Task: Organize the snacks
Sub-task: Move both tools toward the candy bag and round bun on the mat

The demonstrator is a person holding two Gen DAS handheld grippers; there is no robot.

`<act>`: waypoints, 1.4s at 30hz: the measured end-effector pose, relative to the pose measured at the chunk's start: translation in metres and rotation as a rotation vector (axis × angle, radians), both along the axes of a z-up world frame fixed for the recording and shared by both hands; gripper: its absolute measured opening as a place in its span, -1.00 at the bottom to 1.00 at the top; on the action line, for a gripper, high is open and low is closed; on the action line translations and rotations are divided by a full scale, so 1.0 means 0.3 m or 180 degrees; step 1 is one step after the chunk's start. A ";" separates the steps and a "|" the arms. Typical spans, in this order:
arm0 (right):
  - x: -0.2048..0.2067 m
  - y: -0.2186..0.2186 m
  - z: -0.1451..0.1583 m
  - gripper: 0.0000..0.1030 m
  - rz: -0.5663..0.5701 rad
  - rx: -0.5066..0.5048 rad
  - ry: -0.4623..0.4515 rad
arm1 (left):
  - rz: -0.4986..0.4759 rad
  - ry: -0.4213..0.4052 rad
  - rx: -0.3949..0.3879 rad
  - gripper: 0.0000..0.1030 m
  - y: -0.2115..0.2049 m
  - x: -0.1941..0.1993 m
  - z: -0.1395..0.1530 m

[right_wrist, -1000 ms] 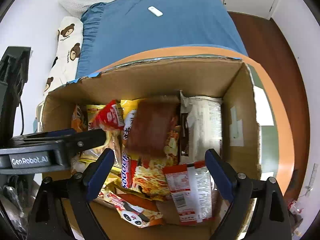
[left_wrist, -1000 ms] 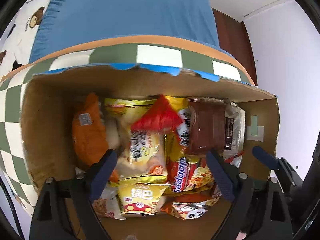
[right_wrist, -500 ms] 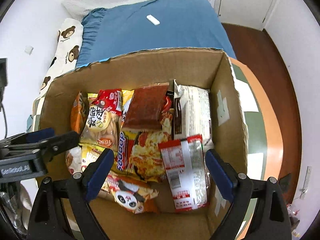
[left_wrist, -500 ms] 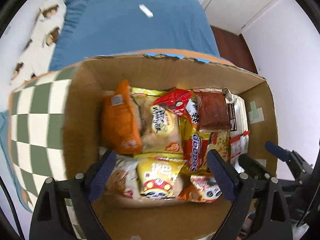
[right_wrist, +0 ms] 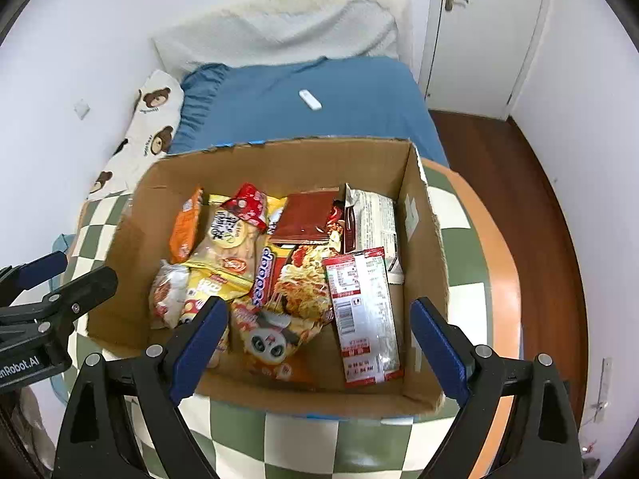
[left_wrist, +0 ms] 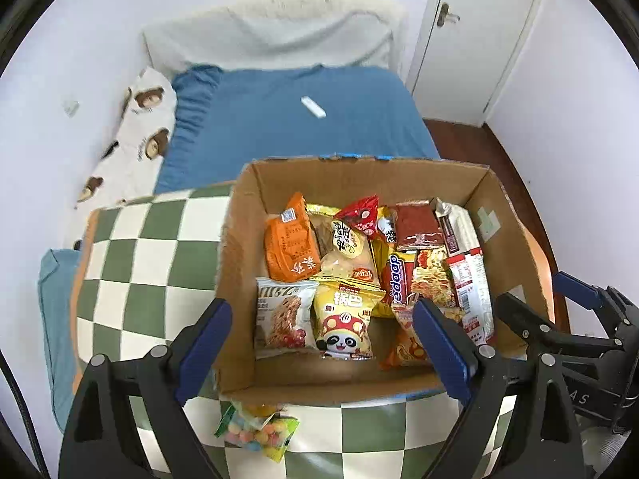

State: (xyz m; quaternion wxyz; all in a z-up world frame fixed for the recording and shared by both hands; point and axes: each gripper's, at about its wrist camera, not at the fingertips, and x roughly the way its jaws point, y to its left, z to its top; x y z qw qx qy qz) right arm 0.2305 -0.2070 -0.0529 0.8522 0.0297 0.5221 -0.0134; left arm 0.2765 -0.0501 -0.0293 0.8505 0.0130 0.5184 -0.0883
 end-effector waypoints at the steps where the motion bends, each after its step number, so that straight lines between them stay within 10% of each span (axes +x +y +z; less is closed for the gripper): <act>1: -0.017 -0.001 0.018 0.83 0.0005 -0.0009 -0.0039 | 0.0016 -0.0059 -0.0014 0.80 0.005 -0.026 0.018; 14: -0.276 0.021 0.205 0.84 -0.0041 -0.0033 -0.0578 | 0.0140 -0.0639 -0.0032 0.80 0.035 -0.253 0.162; 23: -0.342 0.022 0.203 0.84 -0.0151 0.0282 -0.0589 | 0.0162 -0.0592 -0.0098 0.85 0.079 -0.293 0.134; 30: -0.368 0.154 0.042 0.84 -0.0016 0.0670 -0.0234 | 0.0405 -0.0349 0.0069 0.99 0.243 -0.330 -0.007; 38: -0.337 0.448 -0.315 0.84 0.0237 0.1081 0.0388 | 0.0716 0.0094 0.1105 0.99 0.477 -0.354 -0.285; 42: -0.301 0.567 -0.461 0.84 0.0357 0.1051 0.0517 | 0.0780 0.0341 0.1150 0.99 0.558 -0.365 -0.378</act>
